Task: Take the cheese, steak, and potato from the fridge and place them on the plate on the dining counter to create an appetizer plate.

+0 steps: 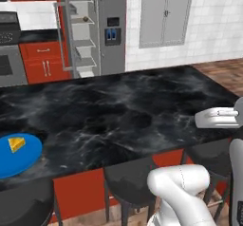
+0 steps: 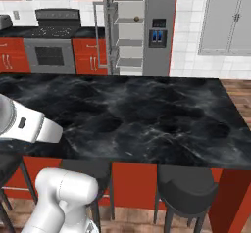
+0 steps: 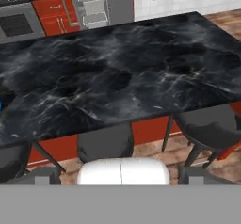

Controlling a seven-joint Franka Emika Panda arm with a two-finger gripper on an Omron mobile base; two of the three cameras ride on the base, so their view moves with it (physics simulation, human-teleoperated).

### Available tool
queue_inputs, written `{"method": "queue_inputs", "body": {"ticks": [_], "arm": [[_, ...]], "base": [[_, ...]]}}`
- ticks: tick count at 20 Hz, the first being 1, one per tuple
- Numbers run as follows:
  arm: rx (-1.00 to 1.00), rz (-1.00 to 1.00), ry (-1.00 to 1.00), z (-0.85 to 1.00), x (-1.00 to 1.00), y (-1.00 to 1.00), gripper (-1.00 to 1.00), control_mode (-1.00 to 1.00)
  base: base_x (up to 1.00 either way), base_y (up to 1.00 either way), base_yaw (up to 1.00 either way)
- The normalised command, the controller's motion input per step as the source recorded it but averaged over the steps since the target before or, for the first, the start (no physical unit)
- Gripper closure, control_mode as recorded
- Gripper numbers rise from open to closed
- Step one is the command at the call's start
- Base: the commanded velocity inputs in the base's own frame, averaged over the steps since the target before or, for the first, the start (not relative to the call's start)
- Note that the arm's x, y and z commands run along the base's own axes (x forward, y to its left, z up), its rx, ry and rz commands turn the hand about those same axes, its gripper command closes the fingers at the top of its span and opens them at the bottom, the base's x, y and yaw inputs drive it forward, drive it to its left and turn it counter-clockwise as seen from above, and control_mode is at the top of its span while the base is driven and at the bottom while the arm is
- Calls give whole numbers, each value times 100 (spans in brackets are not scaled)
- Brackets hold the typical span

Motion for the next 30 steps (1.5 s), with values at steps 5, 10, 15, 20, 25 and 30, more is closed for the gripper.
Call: {"method": "queue_inputs", "body": {"ticks": [5,10,15,20,25,30], "arm": [[0,0,0,0,0,0,-100,100],[0,0,0,0,0,0,-100,100],[0,0,0,0,0,0,-100,100],[0,0,0,0,0,0,-100,100],[0,0,0,0,0,0,-100,100],[0,0,0,0,0,0,-100,100]], "base": [[-8,-100,-12],[0,-100,-13],[-4,-100,-13],[0,-100,-13],[6,-100,-10],[49,-100,-5]]}}
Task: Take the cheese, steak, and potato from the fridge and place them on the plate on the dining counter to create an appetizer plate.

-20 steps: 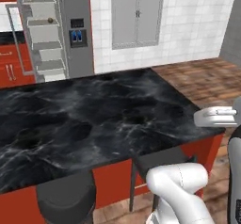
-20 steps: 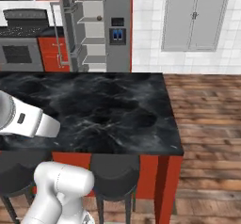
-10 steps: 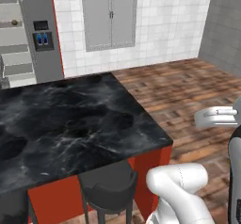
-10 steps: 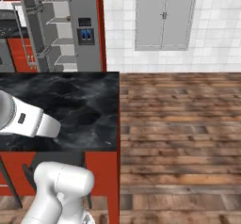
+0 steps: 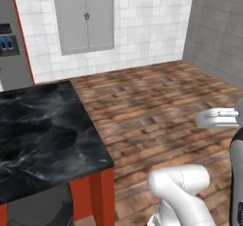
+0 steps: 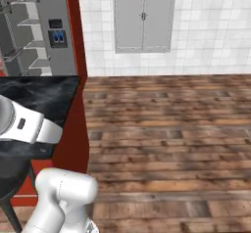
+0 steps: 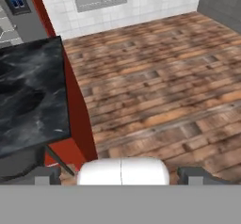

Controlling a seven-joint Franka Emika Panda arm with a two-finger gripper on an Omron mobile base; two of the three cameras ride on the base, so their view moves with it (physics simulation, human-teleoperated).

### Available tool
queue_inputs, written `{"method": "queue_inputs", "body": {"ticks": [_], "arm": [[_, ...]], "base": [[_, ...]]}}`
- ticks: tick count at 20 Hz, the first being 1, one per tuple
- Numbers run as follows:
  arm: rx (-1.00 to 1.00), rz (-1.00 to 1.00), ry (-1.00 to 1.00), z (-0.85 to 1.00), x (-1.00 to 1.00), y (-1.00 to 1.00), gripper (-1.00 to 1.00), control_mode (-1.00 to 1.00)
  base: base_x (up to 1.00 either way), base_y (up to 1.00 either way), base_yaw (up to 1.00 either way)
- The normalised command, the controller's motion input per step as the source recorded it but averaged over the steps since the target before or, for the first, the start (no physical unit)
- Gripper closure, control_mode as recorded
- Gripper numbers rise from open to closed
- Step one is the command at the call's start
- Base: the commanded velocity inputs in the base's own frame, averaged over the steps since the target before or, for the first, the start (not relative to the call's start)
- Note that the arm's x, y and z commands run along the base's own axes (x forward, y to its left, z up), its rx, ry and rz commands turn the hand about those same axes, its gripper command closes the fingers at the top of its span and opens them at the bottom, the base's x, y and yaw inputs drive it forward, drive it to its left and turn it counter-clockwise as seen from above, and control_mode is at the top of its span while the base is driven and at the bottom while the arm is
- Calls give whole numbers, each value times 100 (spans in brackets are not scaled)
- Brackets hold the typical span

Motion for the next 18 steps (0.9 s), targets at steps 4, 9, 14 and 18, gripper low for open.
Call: {"method": "queue_inputs", "body": {"ticks": [4,9,14,18], "arm": [[0,0,0,0,0,0,-100,100],[0,0,0,0,0,0,-100,100],[0,0,0,0,0,0,-100,100],[0,0,0,0,0,0,-100,100]], "base": [[97,-100,1],[100,-100,8],[100,-76,5],[100,-58,2]]}}
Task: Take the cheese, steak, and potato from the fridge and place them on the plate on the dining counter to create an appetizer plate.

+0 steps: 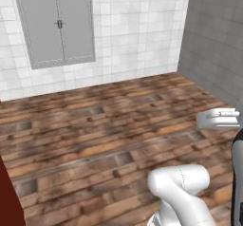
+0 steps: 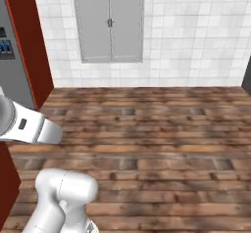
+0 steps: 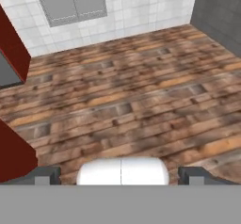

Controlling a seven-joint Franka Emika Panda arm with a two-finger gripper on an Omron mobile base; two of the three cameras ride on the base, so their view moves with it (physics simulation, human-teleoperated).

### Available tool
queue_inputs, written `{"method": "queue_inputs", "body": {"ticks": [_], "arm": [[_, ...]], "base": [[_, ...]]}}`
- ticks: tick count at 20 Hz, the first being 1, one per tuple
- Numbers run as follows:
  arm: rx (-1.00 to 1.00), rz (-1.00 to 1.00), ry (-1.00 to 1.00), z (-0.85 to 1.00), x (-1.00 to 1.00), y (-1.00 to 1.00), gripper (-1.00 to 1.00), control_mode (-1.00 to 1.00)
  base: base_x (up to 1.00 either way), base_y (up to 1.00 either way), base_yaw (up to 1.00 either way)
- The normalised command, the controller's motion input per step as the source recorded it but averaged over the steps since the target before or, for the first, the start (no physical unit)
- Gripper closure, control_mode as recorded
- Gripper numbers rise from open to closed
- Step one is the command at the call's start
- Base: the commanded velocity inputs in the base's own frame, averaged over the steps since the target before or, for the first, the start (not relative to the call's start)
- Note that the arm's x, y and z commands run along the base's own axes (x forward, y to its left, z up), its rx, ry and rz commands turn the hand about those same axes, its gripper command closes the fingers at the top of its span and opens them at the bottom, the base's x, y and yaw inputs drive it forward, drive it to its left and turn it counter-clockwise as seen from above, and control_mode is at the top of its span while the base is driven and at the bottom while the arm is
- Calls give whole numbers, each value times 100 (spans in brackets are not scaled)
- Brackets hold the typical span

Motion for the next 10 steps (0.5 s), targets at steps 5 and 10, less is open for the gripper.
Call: {"method": "queue_inputs", "body": {"ticks": [5,10], "arm": [[0,0,0,0,0,0,-100,100],[0,0,0,0,0,0,-100,100]], "base": [[100,-18,14],[100,6,15]]}}
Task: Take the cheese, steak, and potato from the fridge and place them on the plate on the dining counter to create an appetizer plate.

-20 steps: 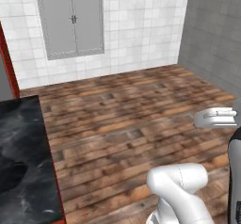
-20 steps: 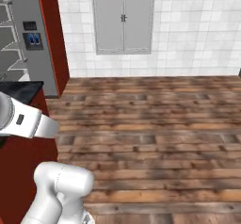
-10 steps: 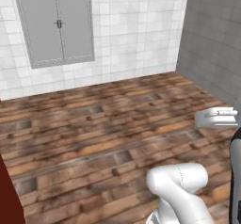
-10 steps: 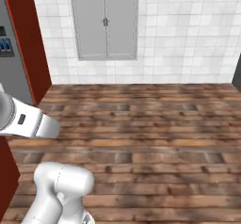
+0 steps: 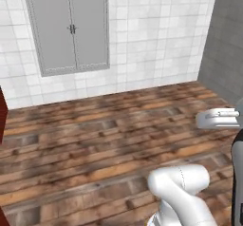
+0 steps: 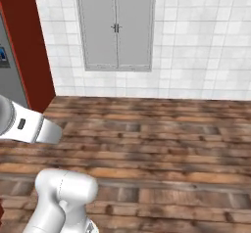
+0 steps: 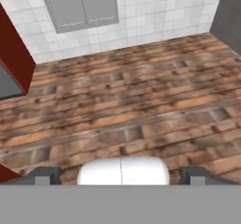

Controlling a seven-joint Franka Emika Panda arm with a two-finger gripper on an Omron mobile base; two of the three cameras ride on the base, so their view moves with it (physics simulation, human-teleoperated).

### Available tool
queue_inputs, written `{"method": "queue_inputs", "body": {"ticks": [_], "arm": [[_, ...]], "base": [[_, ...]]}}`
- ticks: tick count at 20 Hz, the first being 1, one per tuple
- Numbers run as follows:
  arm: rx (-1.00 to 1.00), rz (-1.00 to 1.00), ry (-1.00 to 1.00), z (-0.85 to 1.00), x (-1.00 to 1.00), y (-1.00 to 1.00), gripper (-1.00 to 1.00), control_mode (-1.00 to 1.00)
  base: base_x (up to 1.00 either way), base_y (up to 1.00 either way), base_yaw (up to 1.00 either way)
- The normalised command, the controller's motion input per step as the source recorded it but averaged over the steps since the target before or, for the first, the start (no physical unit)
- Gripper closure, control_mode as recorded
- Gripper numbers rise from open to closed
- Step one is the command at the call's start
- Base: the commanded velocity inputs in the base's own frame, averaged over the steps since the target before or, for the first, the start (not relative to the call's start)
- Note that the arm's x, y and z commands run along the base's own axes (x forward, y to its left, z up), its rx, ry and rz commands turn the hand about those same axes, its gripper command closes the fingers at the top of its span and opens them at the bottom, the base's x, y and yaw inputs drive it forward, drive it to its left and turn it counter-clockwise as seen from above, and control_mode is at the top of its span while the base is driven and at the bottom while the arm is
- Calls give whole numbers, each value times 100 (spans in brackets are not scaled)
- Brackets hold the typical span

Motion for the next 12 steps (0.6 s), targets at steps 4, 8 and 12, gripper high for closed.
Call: {"method": "queue_inputs", "body": {"ticks": [4,8,12], "arm": [[0,0,0,0,0,0,-100,100],[0,0,0,0,0,0,-100,100],[0,0,0,0,0,0,-100,100]], "base": [[100,22,11],[100,30,42],[100,39,58]]}}
